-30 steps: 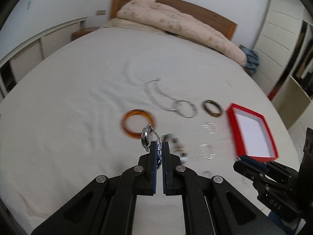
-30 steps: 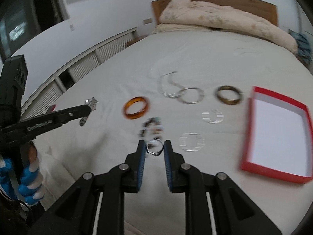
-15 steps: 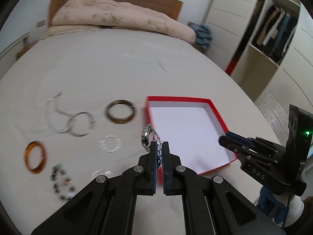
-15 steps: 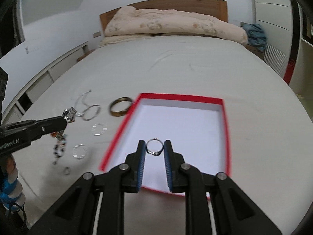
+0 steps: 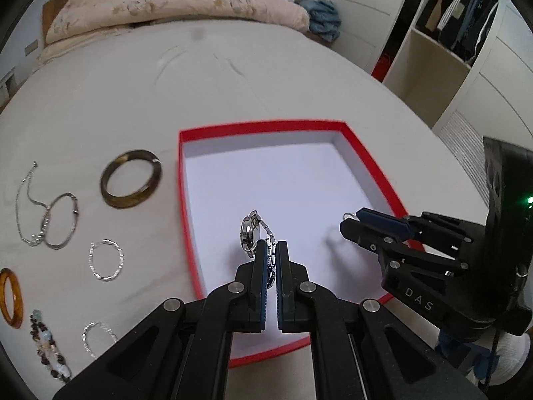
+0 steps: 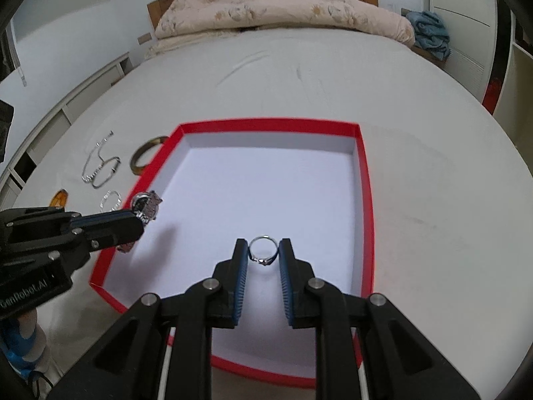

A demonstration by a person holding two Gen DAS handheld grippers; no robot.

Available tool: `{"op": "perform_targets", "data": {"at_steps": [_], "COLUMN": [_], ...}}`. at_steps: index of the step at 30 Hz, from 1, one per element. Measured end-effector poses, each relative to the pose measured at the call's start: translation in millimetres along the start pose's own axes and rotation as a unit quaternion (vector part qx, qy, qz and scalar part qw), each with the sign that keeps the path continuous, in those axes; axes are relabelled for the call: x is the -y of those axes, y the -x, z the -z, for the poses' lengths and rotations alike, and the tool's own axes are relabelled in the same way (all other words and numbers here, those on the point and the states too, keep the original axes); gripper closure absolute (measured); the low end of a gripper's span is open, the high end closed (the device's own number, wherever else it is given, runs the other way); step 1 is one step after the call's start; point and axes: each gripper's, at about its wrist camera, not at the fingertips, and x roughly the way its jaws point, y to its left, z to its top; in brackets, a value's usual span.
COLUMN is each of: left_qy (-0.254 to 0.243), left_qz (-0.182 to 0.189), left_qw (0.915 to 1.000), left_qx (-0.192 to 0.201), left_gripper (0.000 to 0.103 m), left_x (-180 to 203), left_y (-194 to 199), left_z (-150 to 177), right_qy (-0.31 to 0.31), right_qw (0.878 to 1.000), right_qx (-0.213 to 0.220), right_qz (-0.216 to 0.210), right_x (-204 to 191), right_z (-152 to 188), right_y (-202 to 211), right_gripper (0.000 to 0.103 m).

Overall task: Organize jewelry
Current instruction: 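Carry the watch and ring into the red box and open both tools, then withdraw both tools from the box toward the remaining jewelry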

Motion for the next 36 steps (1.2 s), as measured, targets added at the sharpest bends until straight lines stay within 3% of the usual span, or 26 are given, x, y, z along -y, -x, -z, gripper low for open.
{"op": "perform_targets", "data": {"at_steps": [14,17,21,30,36], "left_qy": [0.012,0.018,0.019,0.02,0.041], "left_qz": [-0.007,-0.006,-0.007,-0.031,-0.069], "left_qw": [0.9989,0.999,0.9995,0.9987,0.9949], "left_qx": [-0.044,-0.04,-0.024,0.035,0.062], "left_gripper": [0.098,0.092,0.082,0.081,0.081], "left_x": [-11,-14,-14,-16,-35], "left_y": [-24,-18,2,83,142], "left_z": [17,17,16,18,36], "right_qy": [0.042,0.042,0.036,0.024,0.027], "right_qw": [0.998,0.997,0.998,0.999,0.999], "right_qx": [-0.046,-0.048,-0.035,0.014,0.044], "right_qz": [0.028,0.031,0.036,0.041,0.01], "right_x": [-7,-8,-8,-24,-58], "right_z": [12,12,9,7,22], "right_y": [-15,-11,8,82,138], "right_gripper": [0.084,0.083,0.074,0.073,0.073]}}
